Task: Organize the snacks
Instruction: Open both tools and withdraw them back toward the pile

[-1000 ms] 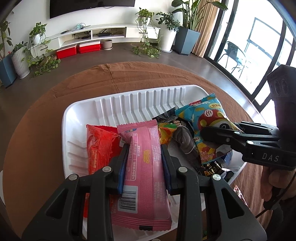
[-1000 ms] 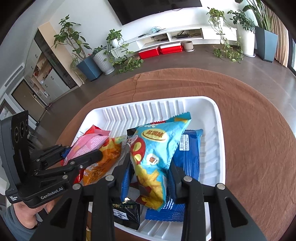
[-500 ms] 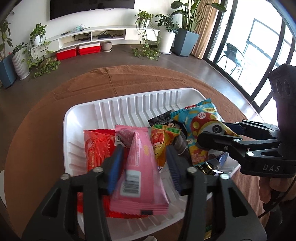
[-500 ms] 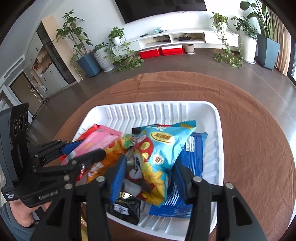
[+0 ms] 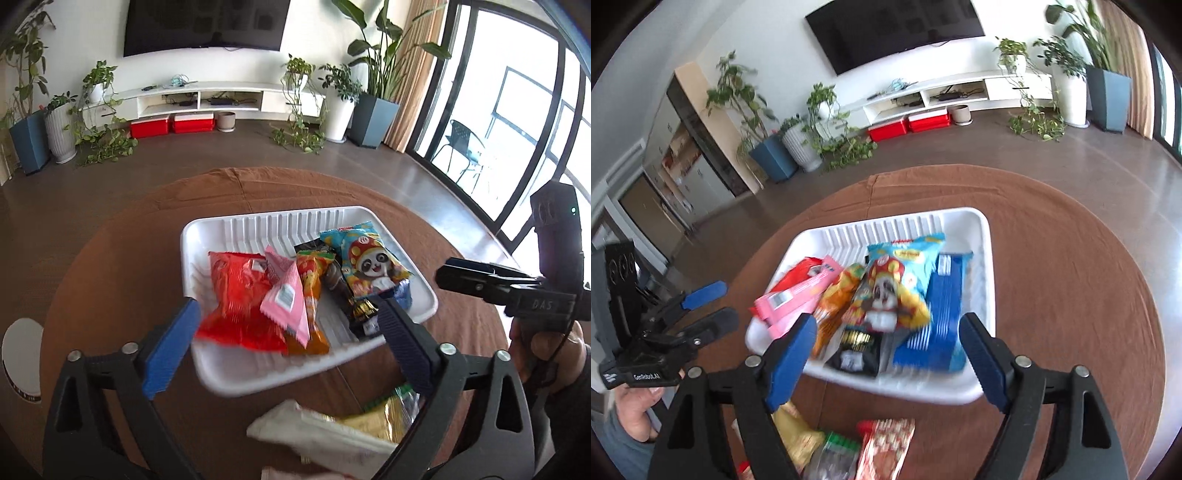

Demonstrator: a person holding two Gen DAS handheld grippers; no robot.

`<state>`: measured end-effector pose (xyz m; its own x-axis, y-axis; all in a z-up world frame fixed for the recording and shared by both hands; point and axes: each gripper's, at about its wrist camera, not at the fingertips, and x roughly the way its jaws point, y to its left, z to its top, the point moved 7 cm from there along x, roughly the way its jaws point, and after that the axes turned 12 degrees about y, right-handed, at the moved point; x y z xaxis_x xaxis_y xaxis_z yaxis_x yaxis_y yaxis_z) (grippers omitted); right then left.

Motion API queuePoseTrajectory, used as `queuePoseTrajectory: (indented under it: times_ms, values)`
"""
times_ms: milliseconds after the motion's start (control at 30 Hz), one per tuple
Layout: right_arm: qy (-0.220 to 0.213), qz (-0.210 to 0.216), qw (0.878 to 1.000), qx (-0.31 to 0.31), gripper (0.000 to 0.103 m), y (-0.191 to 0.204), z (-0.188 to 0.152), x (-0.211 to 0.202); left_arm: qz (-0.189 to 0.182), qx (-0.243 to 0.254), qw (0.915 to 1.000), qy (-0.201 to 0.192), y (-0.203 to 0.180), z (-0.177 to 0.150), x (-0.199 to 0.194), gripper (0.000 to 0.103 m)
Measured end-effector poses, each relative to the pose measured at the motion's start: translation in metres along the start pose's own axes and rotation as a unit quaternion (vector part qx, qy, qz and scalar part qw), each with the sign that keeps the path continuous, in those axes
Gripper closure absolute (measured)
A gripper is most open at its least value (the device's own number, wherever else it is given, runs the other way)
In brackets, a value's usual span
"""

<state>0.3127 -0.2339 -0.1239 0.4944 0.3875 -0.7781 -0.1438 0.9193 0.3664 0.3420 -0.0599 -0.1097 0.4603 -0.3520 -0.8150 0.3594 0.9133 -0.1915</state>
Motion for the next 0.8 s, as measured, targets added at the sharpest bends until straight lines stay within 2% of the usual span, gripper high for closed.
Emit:
queuePoseTrajectory:
  times_ms: [167, 333, 433, 533, 667, 800]
  values:
    - [-0.038, 0.045, 0.997, 0.042, 0.001, -0.005, -0.050, -0.032, -0.004, -0.010, 0.9997, -0.023, -0.002, -0.053, -0.037, 0.000]
    - [-0.013, 0.109, 0.989, 0.098, 0.001, -0.005, -0.111, -0.037, -0.006, -0.056, 0.9981, -0.025, -0.001, -0.118, -0.056, 0.000]
    - [-0.019, 0.111, 0.988, 0.107, 0.001, 0.001, -0.140, -0.040, -0.007, -0.092, 0.9954, -0.022, 0.001, -0.152, -0.063, 0.000]
    - [-0.027, 0.103, 0.989, 0.104, 0.003, 0.008, -0.159, -0.043, -0.004, -0.101, 0.9949, 0.000, -0.005, -0.179, -0.060, 0.000]
    - [-0.018, 0.091, 0.991, 0.099, 0.008, 0.013, -0.174, -0.041, 0.001, -0.077, 0.9965, 0.033, -0.028, -0.197, -0.049, 0.000]
    - [-0.016, 0.064, 0.995, 0.081, 0.010, 0.018, -0.182, -0.041, -0.001, -0.086, 0.9946, 0.057, -0.041, -0.202, -0.036, 0.000]
